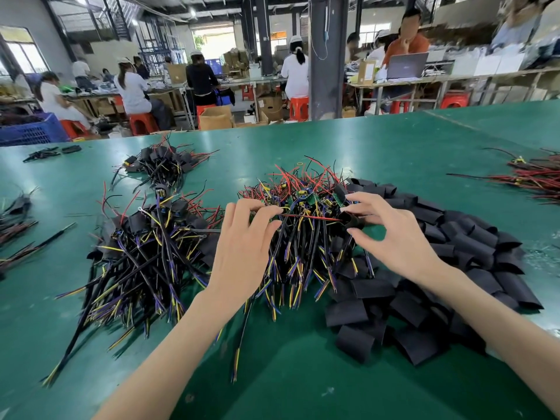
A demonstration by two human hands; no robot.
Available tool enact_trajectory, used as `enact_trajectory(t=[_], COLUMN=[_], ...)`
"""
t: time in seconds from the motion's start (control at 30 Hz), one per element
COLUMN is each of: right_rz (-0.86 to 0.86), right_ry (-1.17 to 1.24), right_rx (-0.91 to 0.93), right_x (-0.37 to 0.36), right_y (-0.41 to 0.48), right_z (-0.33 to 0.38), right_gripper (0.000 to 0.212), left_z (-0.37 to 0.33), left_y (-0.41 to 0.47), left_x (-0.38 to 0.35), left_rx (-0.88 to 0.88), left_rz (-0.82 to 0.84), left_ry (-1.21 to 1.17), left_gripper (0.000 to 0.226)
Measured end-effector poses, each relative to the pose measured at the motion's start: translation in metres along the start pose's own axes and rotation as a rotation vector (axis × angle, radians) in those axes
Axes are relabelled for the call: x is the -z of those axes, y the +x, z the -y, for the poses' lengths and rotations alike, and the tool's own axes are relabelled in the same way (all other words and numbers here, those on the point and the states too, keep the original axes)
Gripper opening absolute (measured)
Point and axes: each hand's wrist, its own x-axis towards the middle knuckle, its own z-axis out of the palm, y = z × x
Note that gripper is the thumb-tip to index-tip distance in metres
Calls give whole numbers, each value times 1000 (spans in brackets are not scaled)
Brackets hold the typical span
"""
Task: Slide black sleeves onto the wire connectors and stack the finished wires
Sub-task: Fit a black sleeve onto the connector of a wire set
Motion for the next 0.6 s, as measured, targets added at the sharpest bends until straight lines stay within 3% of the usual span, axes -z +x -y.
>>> enact_trajectory(t=[0.17,0.3,0.6], right_rz=[15,53,142], right_ry=[-237,-306,-153], right_rx=[152,228,201], right_x=[-3,-5,-14], right_y=[-1,0,-5], right_z=[4,11,17], right_gripper=[58,56,59], left_z=[-8,-15,-20], left_y=[-6,-11,-9], left_x=[-5,-11,-10], left_rx=[-60,-100,-48], left_rz=[97,246,210], left_ry=[-88,-102,-304], left_gripper=[31,62,23])
